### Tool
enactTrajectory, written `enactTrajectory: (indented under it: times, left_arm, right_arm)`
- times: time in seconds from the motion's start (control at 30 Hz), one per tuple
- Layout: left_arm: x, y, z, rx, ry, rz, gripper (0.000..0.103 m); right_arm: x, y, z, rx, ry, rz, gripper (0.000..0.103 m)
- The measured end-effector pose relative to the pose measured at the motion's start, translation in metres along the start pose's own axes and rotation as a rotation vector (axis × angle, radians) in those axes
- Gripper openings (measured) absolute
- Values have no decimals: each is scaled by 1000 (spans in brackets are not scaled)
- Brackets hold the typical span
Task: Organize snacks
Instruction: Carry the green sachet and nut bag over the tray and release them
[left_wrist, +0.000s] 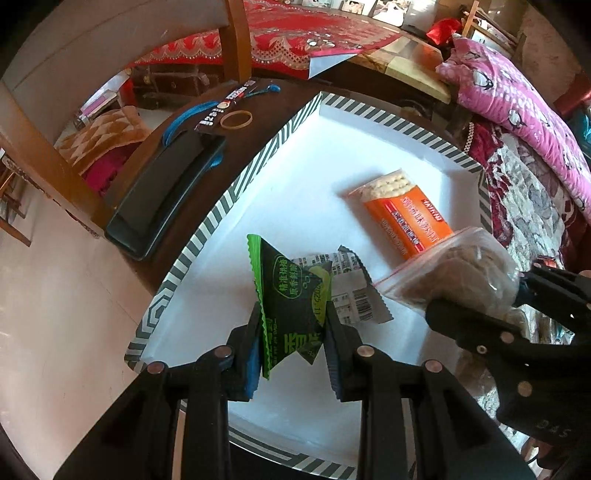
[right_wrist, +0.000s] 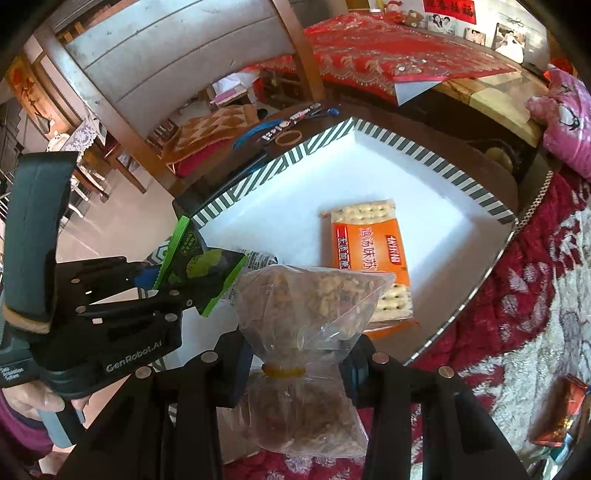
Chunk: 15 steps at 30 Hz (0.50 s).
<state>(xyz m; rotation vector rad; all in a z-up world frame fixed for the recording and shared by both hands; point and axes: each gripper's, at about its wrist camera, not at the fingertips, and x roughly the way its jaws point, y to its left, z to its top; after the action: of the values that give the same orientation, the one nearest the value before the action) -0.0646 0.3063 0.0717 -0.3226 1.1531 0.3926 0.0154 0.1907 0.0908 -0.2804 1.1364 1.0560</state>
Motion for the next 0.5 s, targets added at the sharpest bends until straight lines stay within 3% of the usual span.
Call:
enactTrajectory:
  times: [0.5]
  left_arm:
    - [9,3,1,1,11,18,28]
  right_arm:
    - [33,0,8,19,40,1,45]
